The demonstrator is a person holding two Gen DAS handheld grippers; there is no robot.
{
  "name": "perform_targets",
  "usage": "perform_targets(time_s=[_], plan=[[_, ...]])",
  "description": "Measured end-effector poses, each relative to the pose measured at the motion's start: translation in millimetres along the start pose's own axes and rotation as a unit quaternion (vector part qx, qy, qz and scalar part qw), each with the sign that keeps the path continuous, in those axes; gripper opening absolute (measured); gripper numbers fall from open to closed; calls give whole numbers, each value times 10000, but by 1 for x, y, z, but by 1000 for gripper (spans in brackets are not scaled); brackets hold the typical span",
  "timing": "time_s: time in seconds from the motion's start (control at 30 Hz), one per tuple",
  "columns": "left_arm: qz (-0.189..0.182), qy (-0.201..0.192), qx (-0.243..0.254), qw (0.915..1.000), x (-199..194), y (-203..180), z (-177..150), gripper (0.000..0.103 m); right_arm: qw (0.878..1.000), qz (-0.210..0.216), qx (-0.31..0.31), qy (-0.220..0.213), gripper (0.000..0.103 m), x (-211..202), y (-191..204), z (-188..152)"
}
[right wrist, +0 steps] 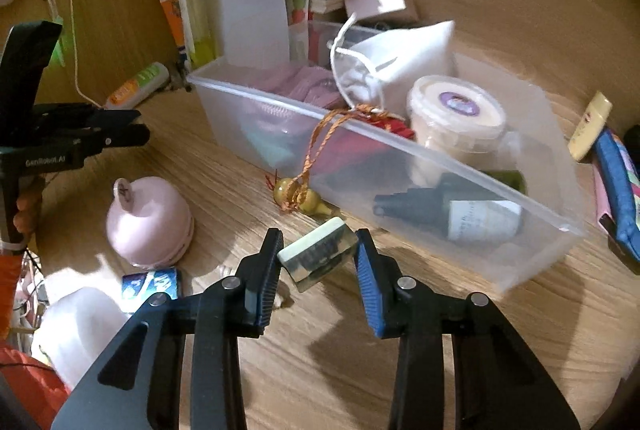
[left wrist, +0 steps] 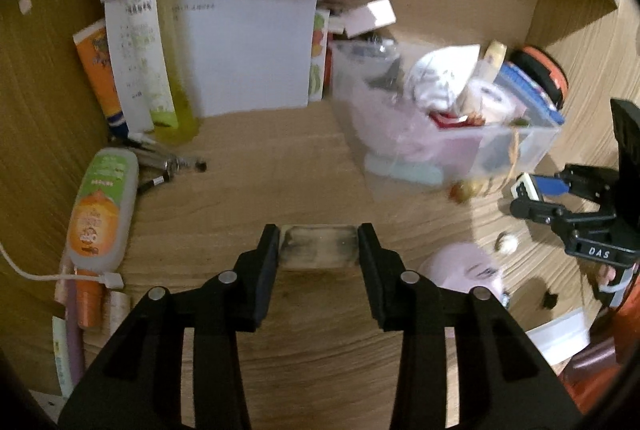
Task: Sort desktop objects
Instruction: 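Grasp the brown card with the left gripper while the right grasps the green-white box, then carry the card and small box with both grippers over the clear box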
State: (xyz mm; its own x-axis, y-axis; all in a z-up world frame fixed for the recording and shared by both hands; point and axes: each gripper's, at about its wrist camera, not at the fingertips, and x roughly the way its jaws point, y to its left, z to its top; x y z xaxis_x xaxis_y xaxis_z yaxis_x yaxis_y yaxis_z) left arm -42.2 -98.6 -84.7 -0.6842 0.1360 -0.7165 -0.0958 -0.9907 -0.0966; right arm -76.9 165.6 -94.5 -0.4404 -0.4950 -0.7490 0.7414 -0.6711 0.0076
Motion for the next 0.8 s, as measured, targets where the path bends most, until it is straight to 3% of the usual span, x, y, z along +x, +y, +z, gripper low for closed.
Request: perform_targets(time_s=[0.47,0.8], plan=[[-314,-561,42,9979,-25,-34,39,39,9960,-303,296,-784,33,-71,-37,2],[-468,-629,144,9968,-13,-53,68,39,9935,-458,373,-969,33,-73,-67,22]])
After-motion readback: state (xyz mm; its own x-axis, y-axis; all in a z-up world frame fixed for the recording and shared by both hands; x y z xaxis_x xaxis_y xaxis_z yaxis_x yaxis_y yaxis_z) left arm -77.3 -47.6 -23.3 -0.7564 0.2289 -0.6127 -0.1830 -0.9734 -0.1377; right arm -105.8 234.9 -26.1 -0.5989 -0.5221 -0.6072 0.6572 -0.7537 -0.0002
